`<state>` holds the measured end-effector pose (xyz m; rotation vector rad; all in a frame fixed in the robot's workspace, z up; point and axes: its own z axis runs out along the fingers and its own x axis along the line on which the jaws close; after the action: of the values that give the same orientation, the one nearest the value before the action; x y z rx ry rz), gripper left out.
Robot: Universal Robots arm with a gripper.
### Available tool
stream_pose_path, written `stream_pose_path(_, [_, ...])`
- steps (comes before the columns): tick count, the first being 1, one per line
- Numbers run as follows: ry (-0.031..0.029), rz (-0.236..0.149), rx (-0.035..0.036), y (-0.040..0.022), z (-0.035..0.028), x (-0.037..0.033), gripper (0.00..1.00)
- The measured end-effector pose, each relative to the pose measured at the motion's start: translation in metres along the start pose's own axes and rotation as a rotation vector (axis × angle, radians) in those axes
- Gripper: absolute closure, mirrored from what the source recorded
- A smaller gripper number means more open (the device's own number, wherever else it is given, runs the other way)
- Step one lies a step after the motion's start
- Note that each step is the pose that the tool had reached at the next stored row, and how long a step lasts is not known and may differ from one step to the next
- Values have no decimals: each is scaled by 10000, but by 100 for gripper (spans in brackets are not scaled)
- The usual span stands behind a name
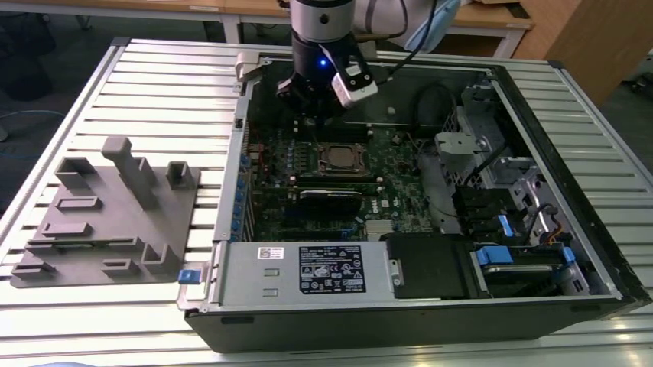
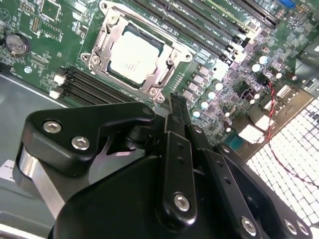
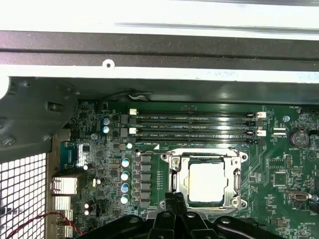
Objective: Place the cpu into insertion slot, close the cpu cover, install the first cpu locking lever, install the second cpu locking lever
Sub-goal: 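Install the first cpu locking lever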
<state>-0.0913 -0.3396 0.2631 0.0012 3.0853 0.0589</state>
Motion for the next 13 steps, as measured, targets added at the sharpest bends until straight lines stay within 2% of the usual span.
stream_pose_path(4, [1,0,1,-1,4,54,89])
stream_pose_path(9, [-1,0,0,-1,14,176,89])
stream_pose_path(10, [0,0,1,-2,21,258,89])
stream_pose_path(11, [1,0,3,-1,23,289,89])
stream_pose_path(13, [0,-1,5,-1,23,289,89])
